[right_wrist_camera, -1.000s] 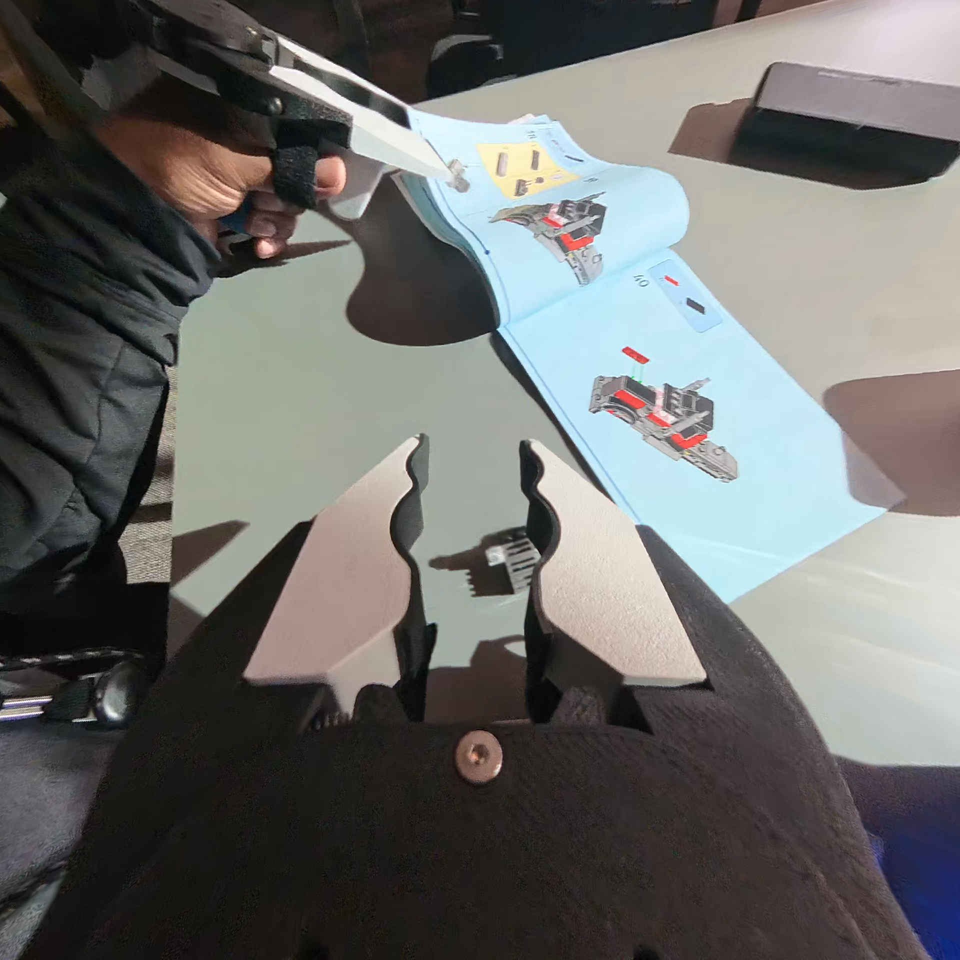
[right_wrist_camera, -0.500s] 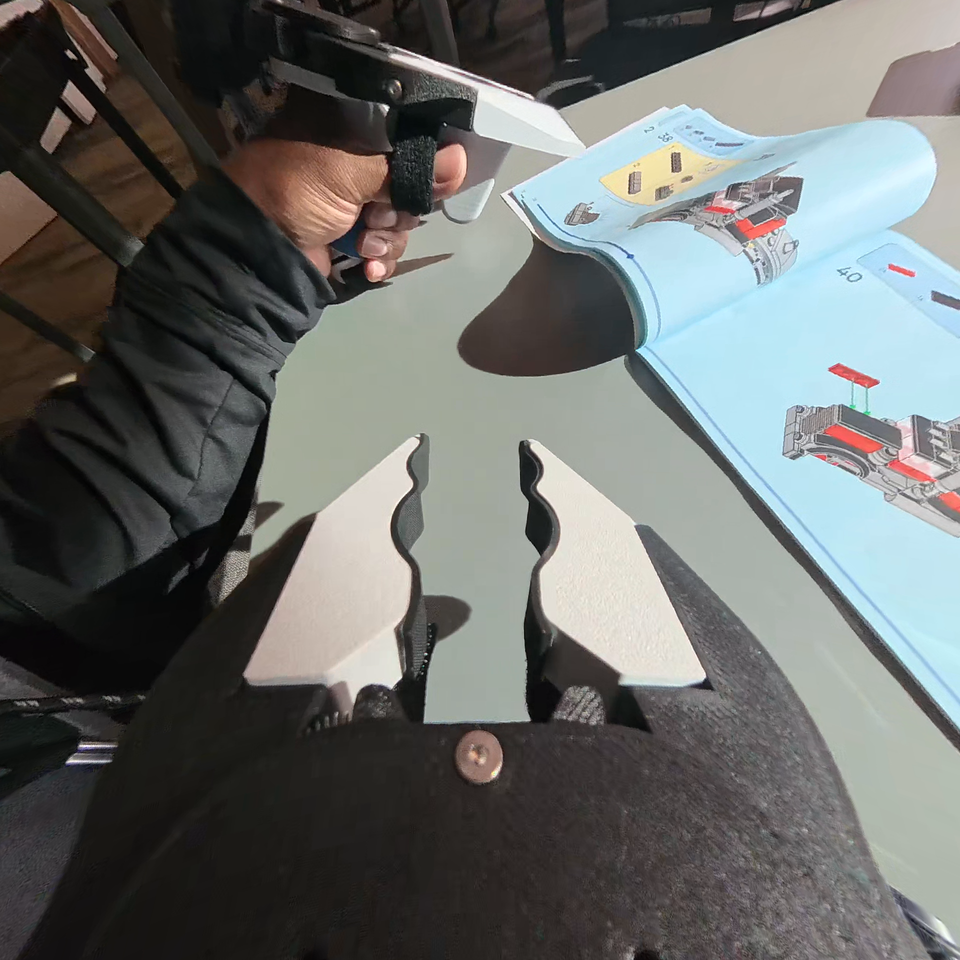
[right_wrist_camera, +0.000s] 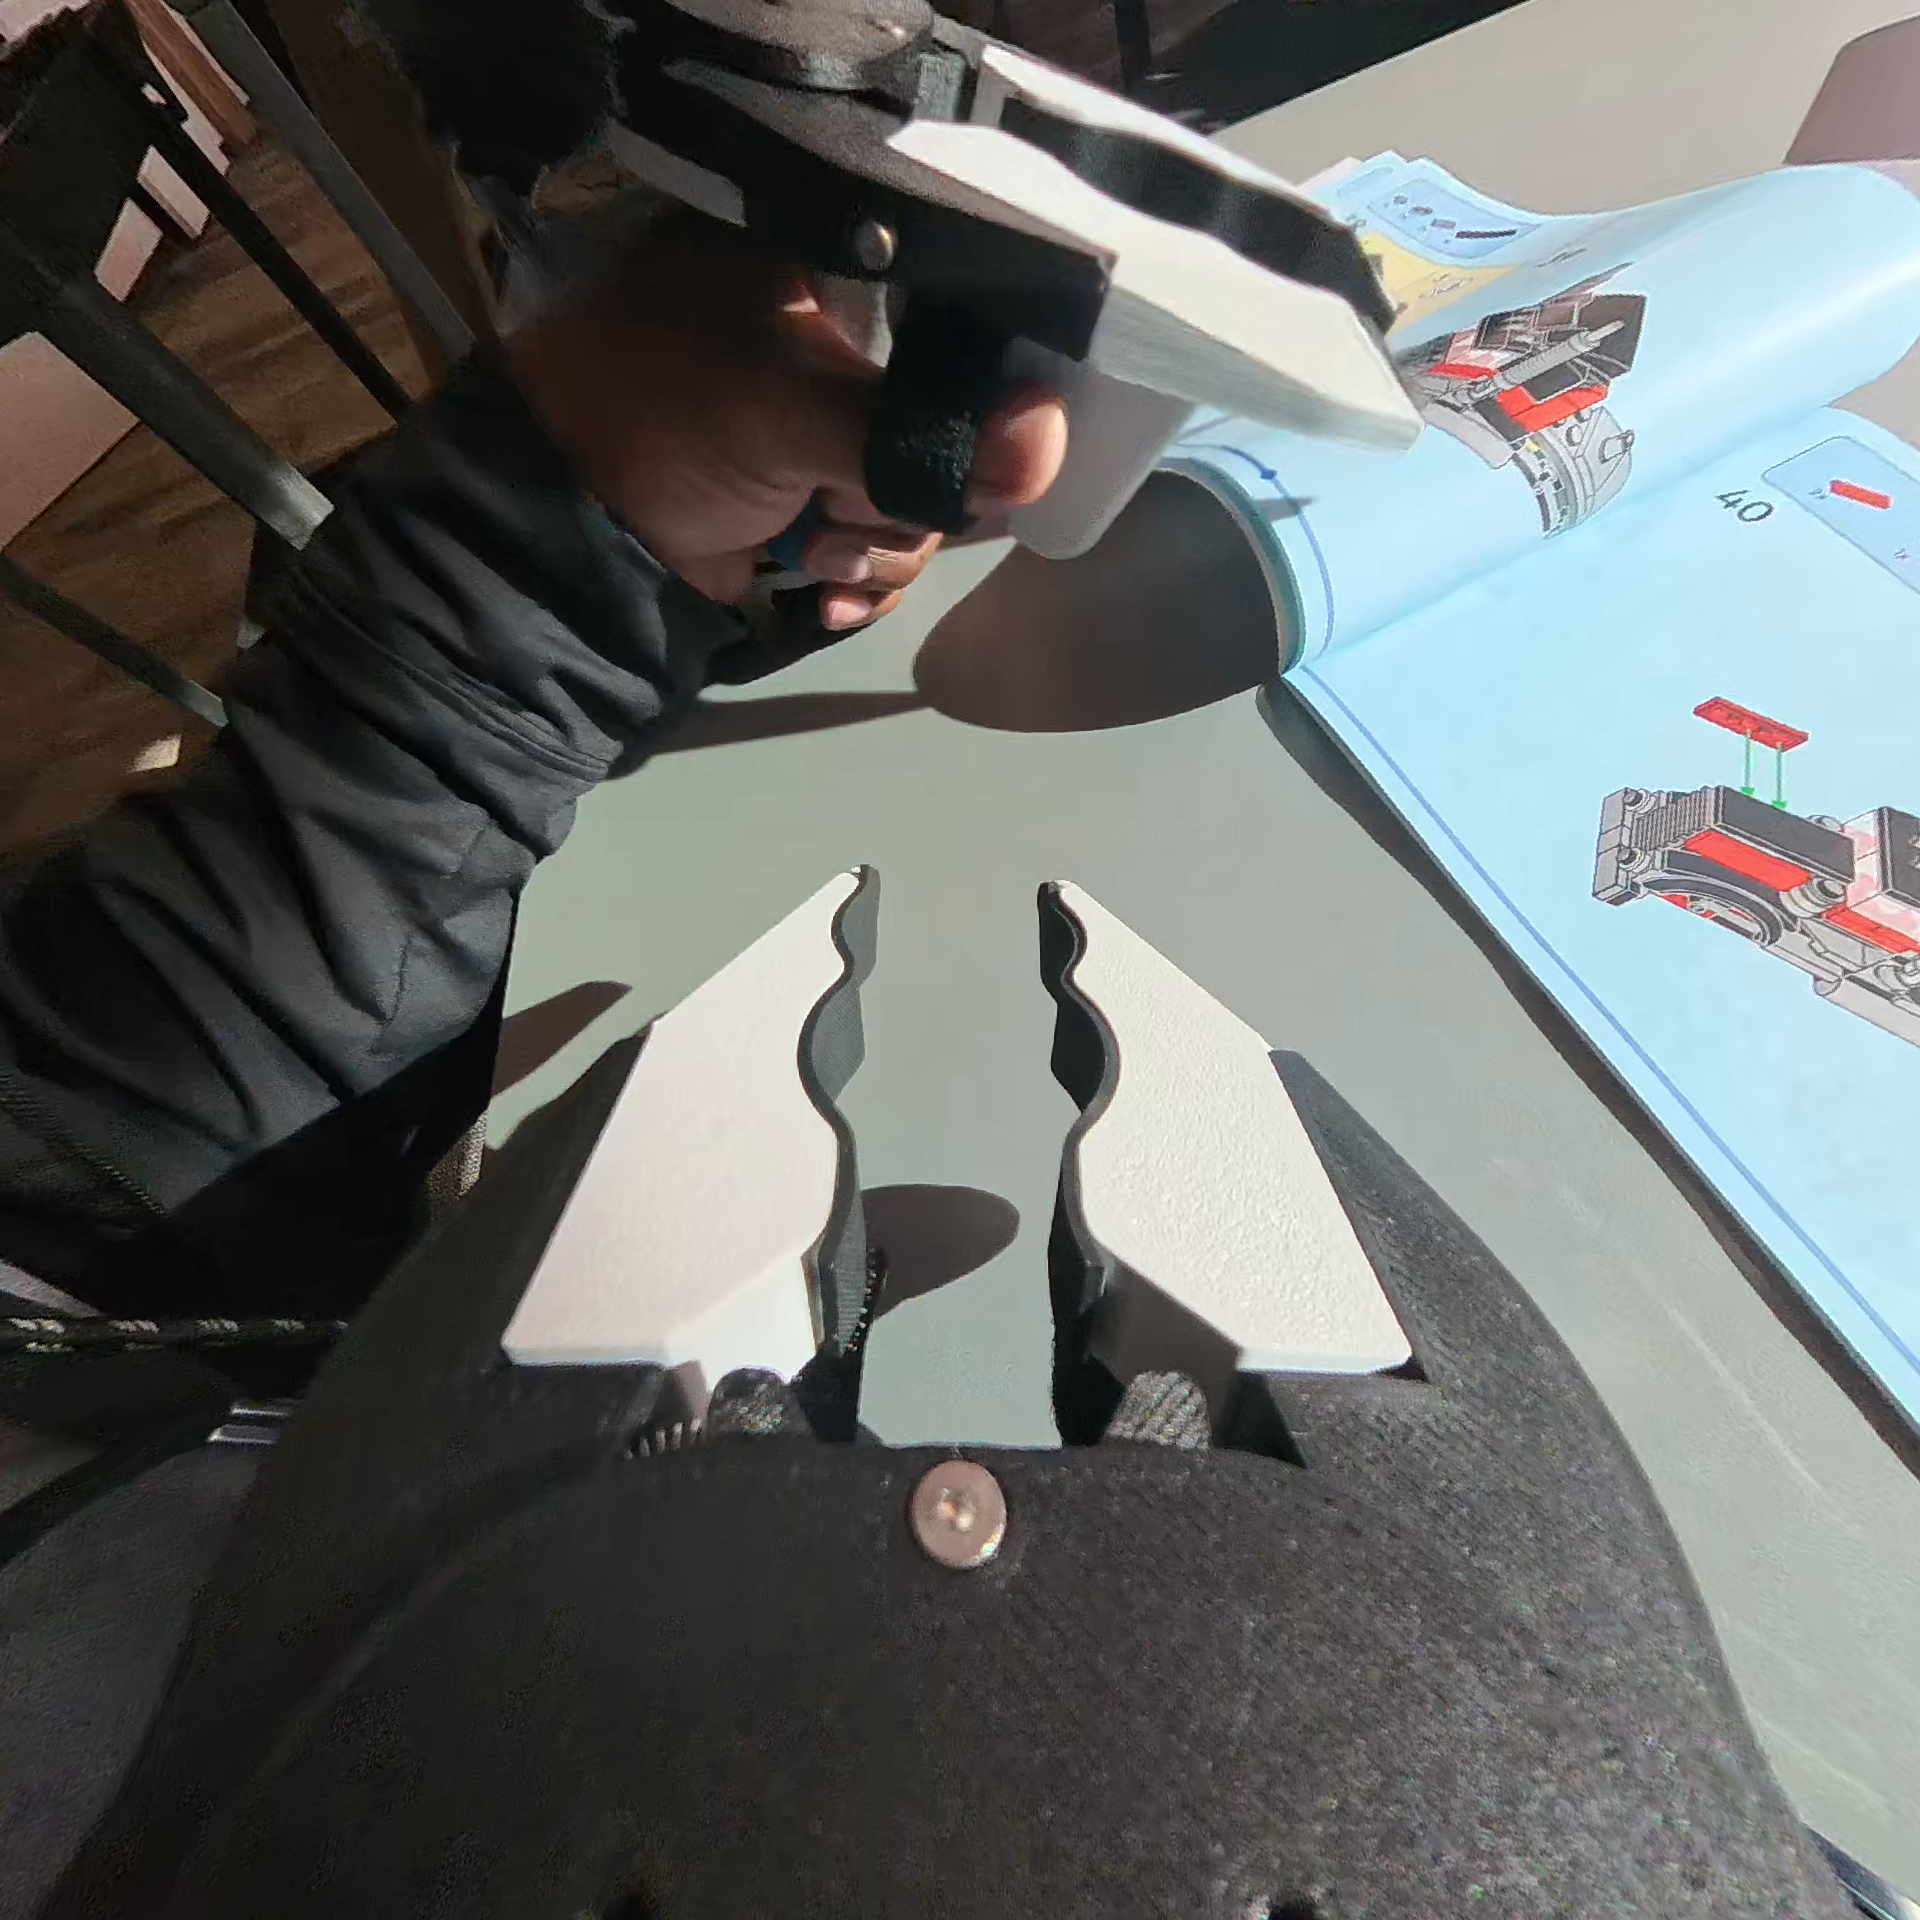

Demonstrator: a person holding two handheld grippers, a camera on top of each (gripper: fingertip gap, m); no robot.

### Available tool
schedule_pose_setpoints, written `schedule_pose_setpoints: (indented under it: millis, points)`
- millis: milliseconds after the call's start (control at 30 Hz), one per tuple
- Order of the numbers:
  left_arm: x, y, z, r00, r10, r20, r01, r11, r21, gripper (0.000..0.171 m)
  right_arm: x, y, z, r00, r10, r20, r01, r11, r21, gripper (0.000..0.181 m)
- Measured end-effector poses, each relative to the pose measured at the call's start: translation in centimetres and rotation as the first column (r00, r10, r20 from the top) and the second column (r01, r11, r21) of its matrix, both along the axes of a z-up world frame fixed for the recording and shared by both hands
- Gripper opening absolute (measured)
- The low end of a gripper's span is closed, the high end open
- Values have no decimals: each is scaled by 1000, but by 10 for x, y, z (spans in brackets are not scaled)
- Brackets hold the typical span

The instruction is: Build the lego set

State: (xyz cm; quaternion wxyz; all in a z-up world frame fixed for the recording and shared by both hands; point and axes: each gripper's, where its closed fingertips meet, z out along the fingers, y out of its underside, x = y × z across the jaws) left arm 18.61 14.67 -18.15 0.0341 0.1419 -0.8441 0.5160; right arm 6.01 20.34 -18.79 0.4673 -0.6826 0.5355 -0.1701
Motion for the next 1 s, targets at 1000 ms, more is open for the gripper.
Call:
schedule_pose_setpoints:
  millis: [1000]
  points:
    - [22,47,-11,998,56,-27,-54,996,73,56,-2,0,-2,999,25,-36,-22,997,76,30]
